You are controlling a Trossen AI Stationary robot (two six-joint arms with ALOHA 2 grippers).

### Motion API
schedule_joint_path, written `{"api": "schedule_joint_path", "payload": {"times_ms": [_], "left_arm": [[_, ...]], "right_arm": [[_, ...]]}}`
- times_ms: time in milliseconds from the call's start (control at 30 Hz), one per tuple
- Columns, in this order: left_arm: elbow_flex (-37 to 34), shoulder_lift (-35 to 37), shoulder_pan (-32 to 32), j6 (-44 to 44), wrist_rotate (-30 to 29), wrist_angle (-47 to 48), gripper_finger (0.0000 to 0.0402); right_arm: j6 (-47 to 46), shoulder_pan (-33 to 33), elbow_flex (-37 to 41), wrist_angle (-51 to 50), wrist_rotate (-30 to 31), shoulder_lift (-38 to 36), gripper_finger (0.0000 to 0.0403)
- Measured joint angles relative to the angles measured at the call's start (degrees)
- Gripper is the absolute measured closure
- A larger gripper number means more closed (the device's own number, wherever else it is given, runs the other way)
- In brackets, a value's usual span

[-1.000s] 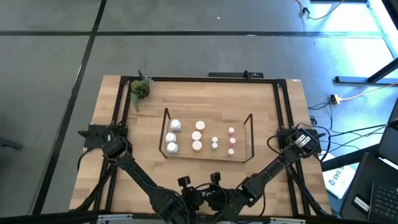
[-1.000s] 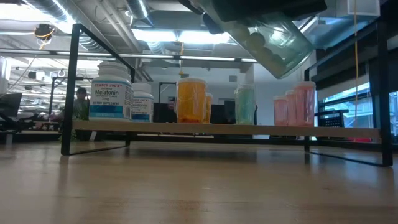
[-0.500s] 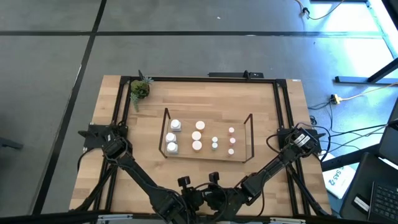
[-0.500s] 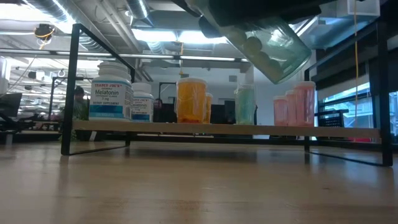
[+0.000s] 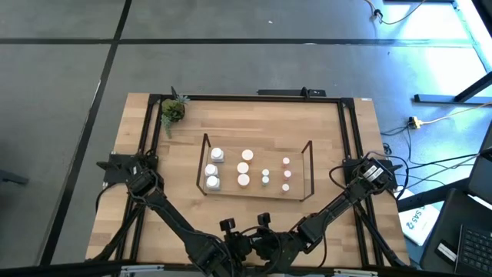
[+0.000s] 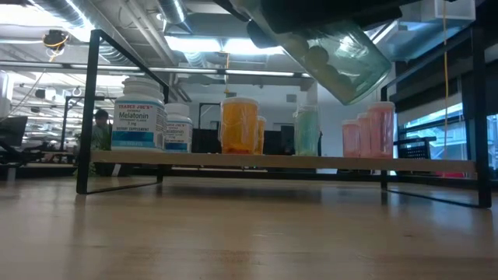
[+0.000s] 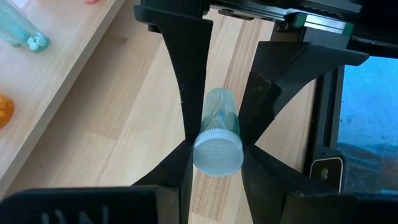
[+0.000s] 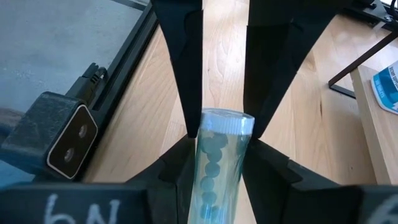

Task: Pick and place medicine bottles onto shelf by color
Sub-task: Put the light blue pill bottle on the shelf aligned with the other light blue pill bottle

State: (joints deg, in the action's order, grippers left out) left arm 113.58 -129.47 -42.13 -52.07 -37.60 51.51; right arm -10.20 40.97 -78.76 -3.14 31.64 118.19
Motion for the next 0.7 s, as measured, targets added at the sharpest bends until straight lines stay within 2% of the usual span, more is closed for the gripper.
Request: {"api": "schedule_joint_path", "payload": {"times_ms": [167,500,700], "left_arm": [[0.0,0.0,0.0,0.0,0.0,0.0,0.0302],[0.0,0.0,0.0,0.1,-0.6,-0.5,0.0302],[0.0,0.0,-0.1,0.1,-0.4,-0.2,0.0302]], "right_arm": [[-0.1,-0.2,0.0,0.0,-0.3,0.0,0.0275],[0.5,-0.4,0.0,-0.2,-0.4,0.0,0.0209],[1.3,-0.4,0.0,-2.8,-0.4,-0.9,0.0200]]}}
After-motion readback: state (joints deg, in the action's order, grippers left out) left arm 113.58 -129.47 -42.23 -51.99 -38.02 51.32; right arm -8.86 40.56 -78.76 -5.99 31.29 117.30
